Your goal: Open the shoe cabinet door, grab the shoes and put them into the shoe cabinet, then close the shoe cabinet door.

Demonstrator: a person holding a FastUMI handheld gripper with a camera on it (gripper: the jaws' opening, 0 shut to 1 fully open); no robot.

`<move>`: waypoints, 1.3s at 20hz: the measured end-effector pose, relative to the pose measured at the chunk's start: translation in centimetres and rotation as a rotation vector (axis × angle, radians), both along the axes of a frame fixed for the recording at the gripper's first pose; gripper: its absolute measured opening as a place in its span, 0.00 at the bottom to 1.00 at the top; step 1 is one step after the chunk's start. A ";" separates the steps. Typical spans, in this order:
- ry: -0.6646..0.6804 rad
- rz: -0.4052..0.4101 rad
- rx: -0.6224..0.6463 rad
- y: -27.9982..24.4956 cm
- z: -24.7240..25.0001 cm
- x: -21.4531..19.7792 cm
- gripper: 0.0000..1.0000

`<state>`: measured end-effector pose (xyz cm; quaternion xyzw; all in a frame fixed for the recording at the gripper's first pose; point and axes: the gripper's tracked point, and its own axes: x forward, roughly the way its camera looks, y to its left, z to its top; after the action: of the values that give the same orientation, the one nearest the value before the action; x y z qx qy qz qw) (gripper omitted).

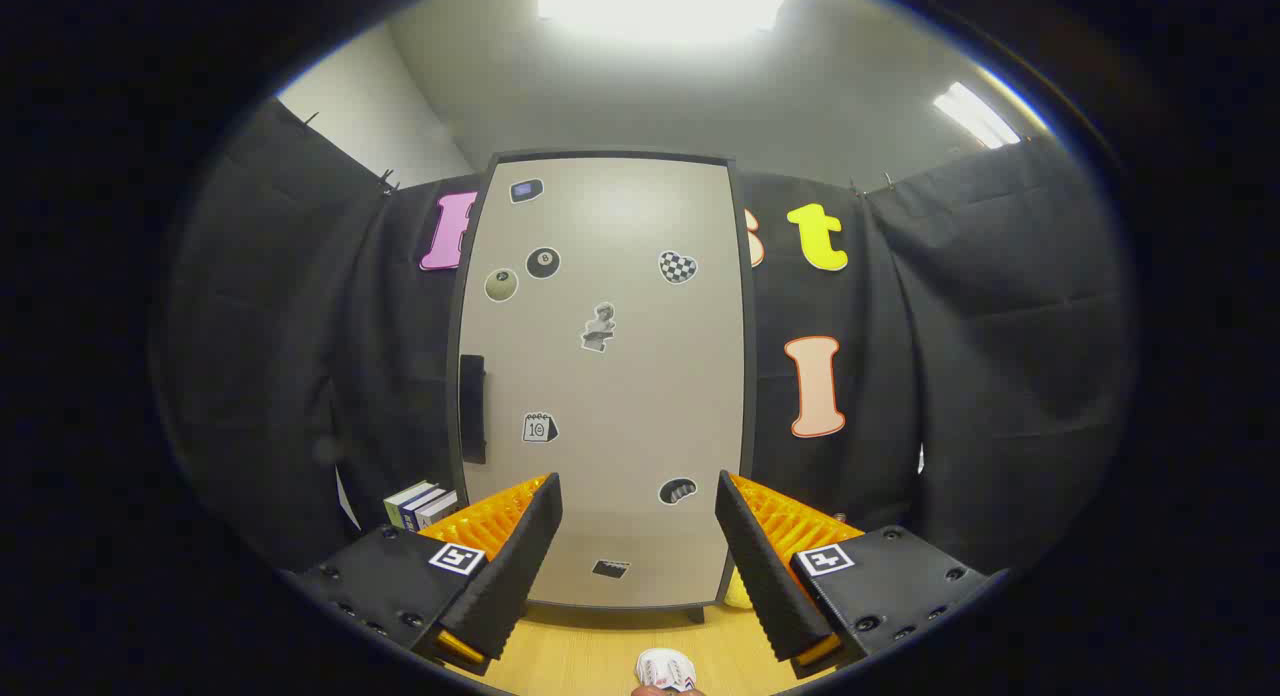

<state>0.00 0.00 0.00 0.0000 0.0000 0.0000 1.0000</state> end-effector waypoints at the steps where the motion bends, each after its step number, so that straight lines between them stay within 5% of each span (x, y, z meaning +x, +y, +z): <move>1: -0.001 0.007 -0.005 0.4 0.0 -0.1 0.97; 26: 0.080 0.102 -0.037 4.7 0.6 -0.6 0.97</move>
<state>-0.57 4.75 0.61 -0.0187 0.0401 0.0510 0.9977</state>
